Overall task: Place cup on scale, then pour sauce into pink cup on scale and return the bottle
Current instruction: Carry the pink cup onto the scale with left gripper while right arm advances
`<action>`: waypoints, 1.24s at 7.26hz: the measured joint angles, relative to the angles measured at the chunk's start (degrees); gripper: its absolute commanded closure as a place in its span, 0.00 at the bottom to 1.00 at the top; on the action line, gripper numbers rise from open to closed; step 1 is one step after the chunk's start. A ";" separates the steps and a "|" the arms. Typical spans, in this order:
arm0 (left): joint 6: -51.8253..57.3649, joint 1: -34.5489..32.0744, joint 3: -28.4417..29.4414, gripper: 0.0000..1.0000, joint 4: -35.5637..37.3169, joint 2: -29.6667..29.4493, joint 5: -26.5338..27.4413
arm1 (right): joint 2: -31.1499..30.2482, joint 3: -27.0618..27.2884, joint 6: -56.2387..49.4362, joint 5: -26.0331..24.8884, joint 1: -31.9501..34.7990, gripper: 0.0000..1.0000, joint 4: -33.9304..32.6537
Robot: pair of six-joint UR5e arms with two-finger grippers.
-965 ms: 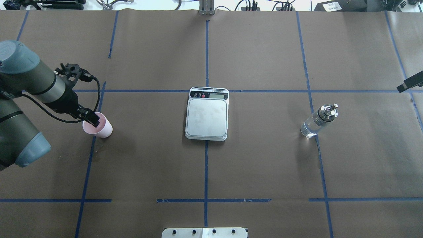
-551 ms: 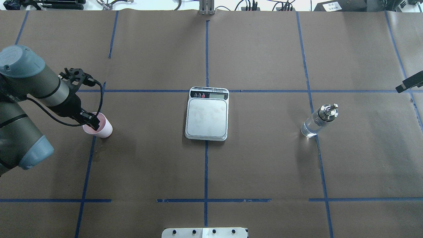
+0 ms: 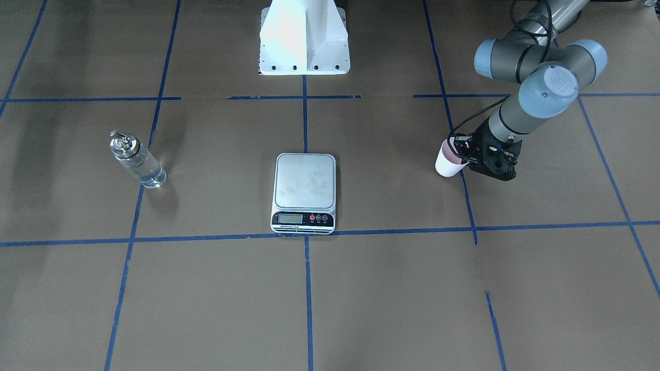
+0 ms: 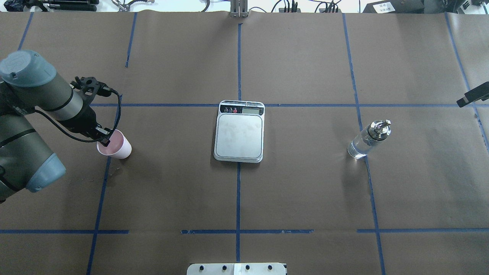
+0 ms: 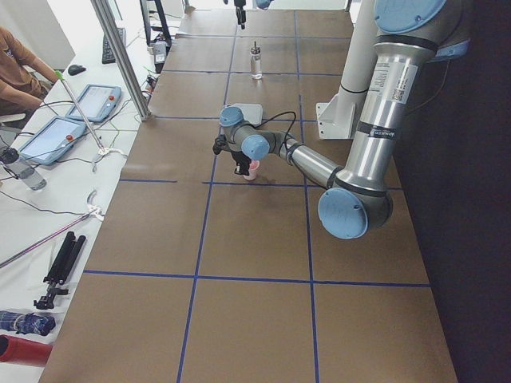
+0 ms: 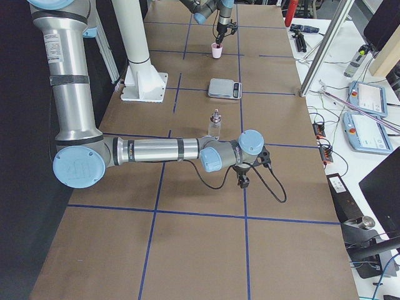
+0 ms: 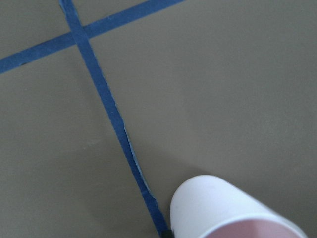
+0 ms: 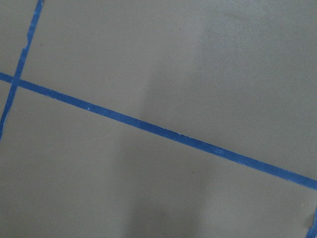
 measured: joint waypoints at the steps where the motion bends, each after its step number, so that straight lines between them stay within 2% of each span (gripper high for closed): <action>1: -2.95 -1.21 -1.32 1.00 2.04 -1.72 -0.11 | 0.03 0.05 0.00 0.02 -0.03 0.00 0.04; 3: -10.10 -1.80 -2.97 1.00 9.95 -9.84 -0.04 | 0.32 0.36 0.00 0.10 -0.80 0.00 0.12; 5: -20.05 2.09 -2.33 1.00 12.05 -18.42 1.48 | 0.09 0.25 0.29 0.21 -2.80 0.00 4.87; 7: -25.36 6.47 1.74 1.00 11.89 -26.59 4.55 | -1.29 0.42 2.58 0.62 -3.94 0.00 11.52; 9: -28.96 9.98 7.84 1.00 8.60 -31.89 7.68 | -4.26 0.50 8.21 0.83 -5.38 0.00 20.48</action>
